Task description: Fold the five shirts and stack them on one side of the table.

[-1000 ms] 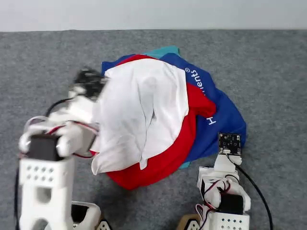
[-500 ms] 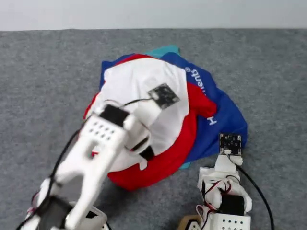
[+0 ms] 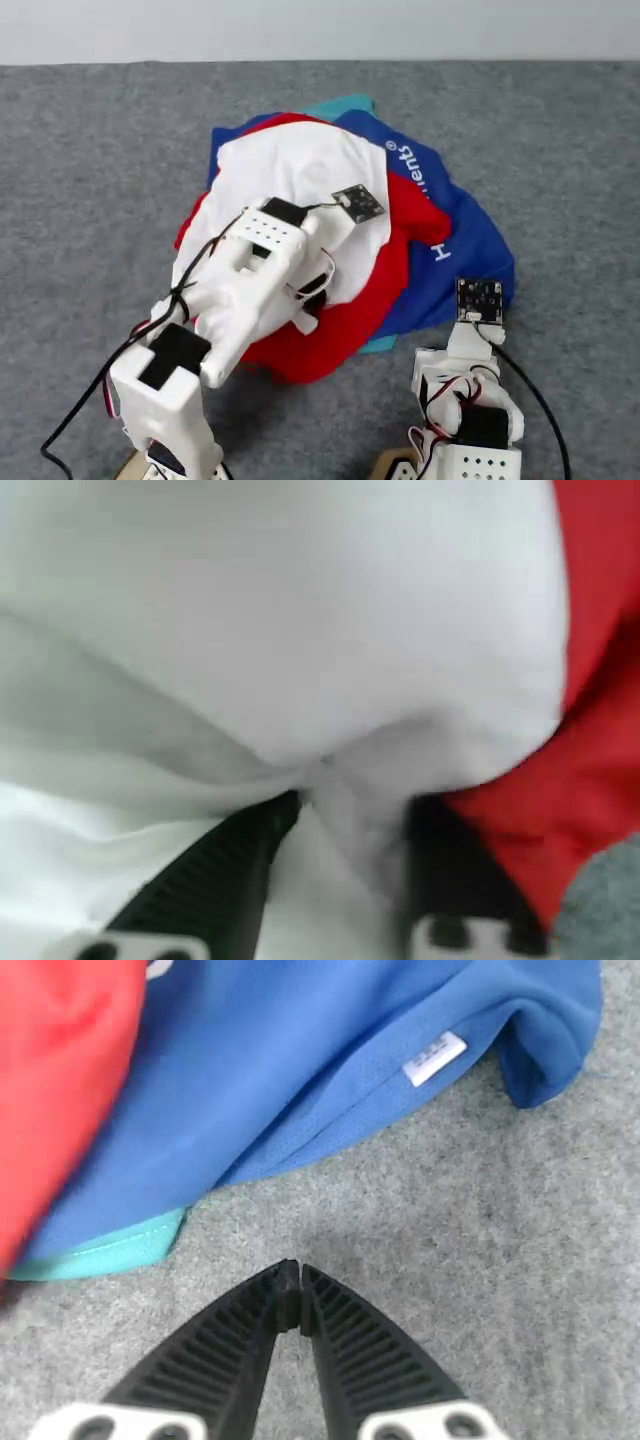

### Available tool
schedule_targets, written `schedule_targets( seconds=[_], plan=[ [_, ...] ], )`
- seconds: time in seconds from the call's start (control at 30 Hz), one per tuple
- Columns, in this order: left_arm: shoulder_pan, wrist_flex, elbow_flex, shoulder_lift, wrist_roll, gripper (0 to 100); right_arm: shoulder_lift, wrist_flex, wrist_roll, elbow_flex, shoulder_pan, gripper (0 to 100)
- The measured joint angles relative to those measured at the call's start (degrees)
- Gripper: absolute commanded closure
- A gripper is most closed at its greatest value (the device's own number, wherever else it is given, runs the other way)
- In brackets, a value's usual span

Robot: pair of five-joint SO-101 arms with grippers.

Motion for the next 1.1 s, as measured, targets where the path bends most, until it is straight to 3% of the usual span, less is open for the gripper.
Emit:
schedule_targets(
  seconds=[0.2,0.57,0.87,1.0,1.1],
  plan=[
    [-7.2,2.0,-2.1,-4.5,-0.2,100,0.0,0.0,0.0,0.0,0.0,99.0],
    [-43.2,2.0,-13.3,-28.5,3.3,100,0.0,0.0,0.0,0.0,0.0,99.0],
    [-68.5,-7.2,-13.5,-31.6,3.3,100,0.0,0.0,0.0,0.0,0.0,99.0],
    [-74.1,-10.6,-13.4,-31.6,3.3,98,0.0,0.0,0.0,0.0,0.0,99.0],
    [-74.7,-11.8,-11.3,-31.6,1.8,86,0.0,0.0,0.0,0.0,0.0,99.0]
  ],
)
